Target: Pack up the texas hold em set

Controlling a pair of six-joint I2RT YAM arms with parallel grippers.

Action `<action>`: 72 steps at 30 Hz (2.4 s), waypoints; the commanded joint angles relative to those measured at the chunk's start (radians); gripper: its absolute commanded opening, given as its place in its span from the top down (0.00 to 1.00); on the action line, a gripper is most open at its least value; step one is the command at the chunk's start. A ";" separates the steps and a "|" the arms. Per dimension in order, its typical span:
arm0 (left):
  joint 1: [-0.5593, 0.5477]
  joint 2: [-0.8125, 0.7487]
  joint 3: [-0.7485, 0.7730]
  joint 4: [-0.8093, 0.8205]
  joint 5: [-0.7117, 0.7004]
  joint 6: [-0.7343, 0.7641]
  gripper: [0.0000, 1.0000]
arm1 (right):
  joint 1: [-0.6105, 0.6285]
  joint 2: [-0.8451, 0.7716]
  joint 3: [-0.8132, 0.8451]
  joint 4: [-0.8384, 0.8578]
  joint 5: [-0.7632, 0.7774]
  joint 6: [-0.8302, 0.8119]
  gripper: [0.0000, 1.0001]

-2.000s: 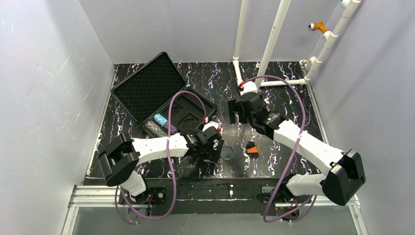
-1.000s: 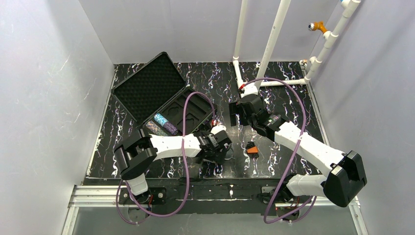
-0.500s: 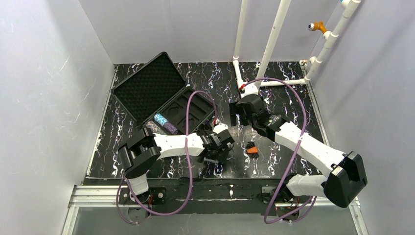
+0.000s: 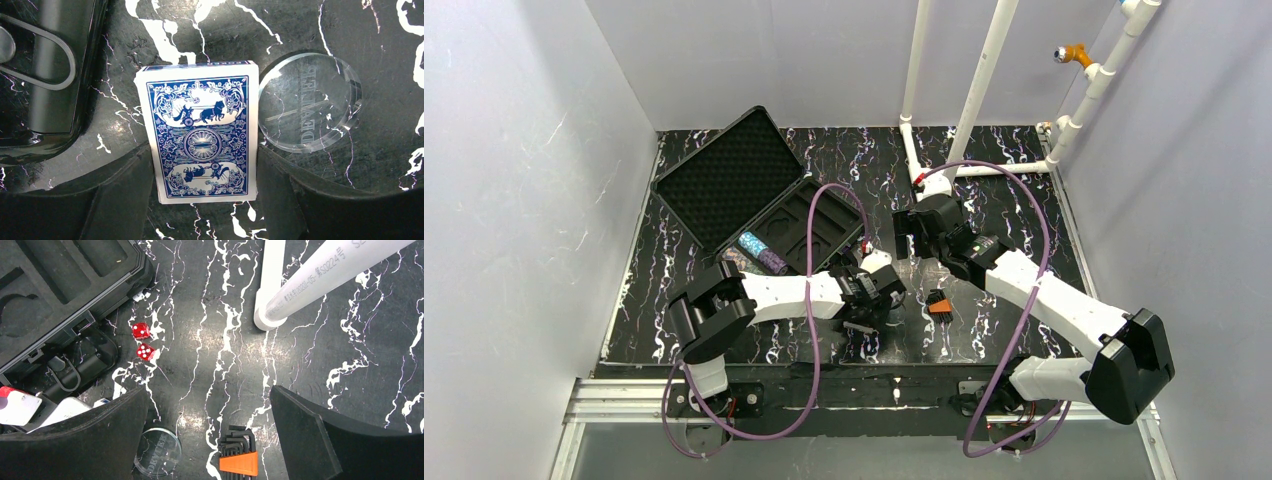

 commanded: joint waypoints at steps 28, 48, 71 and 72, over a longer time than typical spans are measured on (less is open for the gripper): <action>-0.011 -0.249 -0.004 -0.172 -0.031 0.206 1.00 | -0.010 -0.044 0.050 0.021 0.033 -0.018 0.00; 0.145 -0.437 0.064 -0.185 -0.063 0.660 1.00 | -0.009 -0.064 0.029 0.017 0.016 -0.002 0.00; 0.682 -0.263 0.189 -0.176 0.303 0.992 1.00 | -0.009 -0.079 0.001 0.010 -0.015 0.017 0.00; 0.692 -0.250 0.197 -0.178 0.303 1.003 1.00 | -0.010 -0.078 0.002 0.012 -0.017 0.018 0.00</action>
